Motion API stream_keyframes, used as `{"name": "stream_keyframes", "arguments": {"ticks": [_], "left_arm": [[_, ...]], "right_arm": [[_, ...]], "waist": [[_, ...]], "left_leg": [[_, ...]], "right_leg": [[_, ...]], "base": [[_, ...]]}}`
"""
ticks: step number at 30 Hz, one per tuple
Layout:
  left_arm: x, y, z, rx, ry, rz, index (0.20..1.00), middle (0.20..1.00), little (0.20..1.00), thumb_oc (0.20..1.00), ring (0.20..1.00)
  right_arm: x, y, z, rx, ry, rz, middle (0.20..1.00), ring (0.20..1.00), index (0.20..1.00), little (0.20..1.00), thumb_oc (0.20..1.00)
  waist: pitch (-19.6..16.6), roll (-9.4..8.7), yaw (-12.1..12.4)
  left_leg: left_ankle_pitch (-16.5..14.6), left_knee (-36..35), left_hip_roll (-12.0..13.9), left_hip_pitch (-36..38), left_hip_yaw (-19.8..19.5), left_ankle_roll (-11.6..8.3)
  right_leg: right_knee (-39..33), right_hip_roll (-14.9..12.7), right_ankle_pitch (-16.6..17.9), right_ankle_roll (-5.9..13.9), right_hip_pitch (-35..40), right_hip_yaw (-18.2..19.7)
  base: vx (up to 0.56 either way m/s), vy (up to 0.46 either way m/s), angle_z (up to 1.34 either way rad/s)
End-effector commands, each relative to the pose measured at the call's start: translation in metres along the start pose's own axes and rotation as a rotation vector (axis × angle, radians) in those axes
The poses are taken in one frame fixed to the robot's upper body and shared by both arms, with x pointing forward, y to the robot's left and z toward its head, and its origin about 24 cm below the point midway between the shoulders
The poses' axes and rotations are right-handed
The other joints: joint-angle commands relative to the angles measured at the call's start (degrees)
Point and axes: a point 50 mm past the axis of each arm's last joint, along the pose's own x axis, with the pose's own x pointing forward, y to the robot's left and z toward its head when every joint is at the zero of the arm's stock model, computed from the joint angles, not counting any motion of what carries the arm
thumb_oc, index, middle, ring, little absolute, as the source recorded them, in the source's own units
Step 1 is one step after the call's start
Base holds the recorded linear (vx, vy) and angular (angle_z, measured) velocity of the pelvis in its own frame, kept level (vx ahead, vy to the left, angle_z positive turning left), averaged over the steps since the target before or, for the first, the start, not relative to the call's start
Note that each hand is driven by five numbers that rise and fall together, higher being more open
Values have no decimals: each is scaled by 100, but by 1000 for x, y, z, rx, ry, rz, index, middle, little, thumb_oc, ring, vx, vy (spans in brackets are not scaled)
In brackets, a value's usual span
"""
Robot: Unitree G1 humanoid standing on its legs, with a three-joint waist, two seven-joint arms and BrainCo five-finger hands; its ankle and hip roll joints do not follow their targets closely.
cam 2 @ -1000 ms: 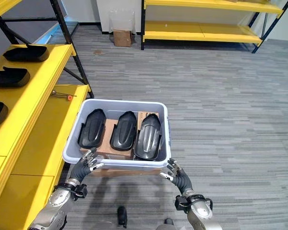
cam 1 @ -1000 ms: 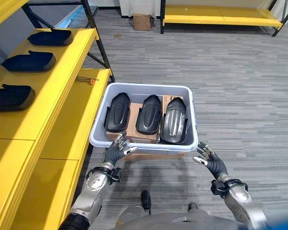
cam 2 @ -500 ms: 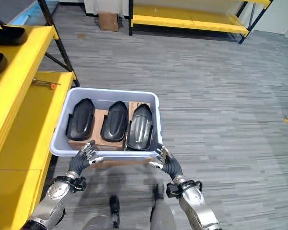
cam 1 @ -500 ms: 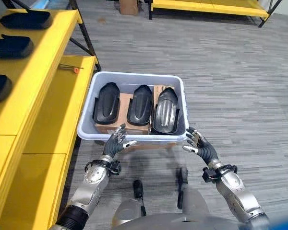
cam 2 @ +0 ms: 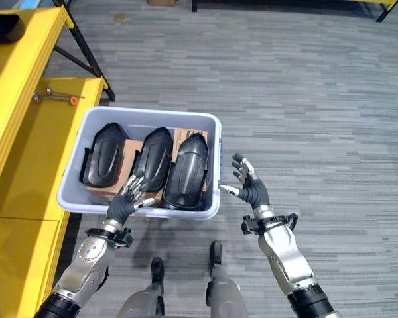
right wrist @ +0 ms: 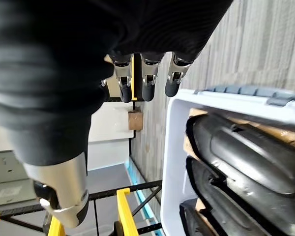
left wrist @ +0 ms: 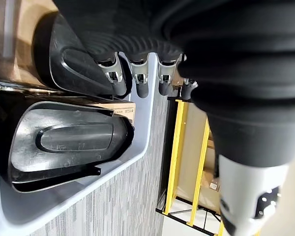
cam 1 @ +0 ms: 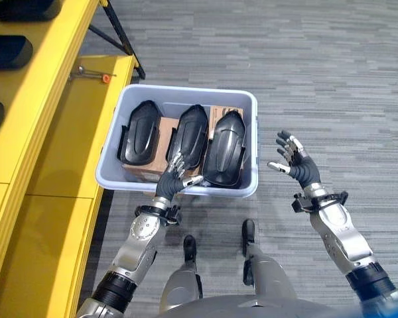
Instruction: Move parts from the plastic box to the shelf.
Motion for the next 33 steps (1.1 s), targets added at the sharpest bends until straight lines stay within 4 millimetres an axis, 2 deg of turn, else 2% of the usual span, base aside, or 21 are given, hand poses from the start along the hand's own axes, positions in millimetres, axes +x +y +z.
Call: {"name": "stream_keyframes", "arguments": {"ticks": [1,2,5,11,21,28,33], "left_arm": [[-1,9,24,-5,-128,36,1000,1000,1000,1000,1000],[2,10,32,-5,-163,39,1000,1000,1000,1000,1000],[4,10,40,-4,-201,47,1000,1000,1000,1000,1000],[6,10,51,5,-248,45,1000,1000,1000,1000,1000],[10,7,68,13,-324,43,1000,1000,1000,1000,1000],[12,6,78,9,-361,33,1000,1000,1000,1000,1000],[12,4,81,16,-370,18,1000,1000,1000,1000,1000]], "right_arm": [[8,12,33,-8,-193,33,1000,1000,1000,1000,1000],[17,14,48,-25,-257,38,1000,1000,1000,1000,1000],[25,17,68,-64,-355,26,1000,1000,1000,1000,1000],[36,25,91,-122,-455,13,1000,1000,1000,1000,1000],[57,54,105,-126,-509,46,1000,1000,1000,1000,1000],[72,65,118,-156,-540,47,1000,1000,1000,1000,1000],[81,68,112,-163,-500,44,1000,1000,1000,1000,1000]], "waist": [[-25,-154,159],[82,-146,186],[129,-137,211],[216,-98,265],[405,-48,400],[526,-34,501],[599,-53,588]], "left_leg": [[-225,251,163,29,176,63],[-256,392,153,-130,156,59],[-284,498,146,-299,130,52],[-295,511,113,-418,103,59],[-314,602,42,-597,34,82],[-320,716,-15,-769,-66,98],[-322,821,-62,-921,-136,110]], "right_leg": [[1014,-442,-390,393,-384,33],[1108,-450,-402,384,-538,66],[1194,-470,-425,387,-681,66],[1232,-497,-420,389,-818,80],[1206,-579,-356,407,-916,71],[1184,-655,-318,403,-937,19],[1170,-708,-296,398,-949,-30]], "base": [[-47,-24,1],[0,0,0],[-9,-11,-1],[2,0,2],[-1,1,0],[-19,16,9],[-19,9,9]]}}
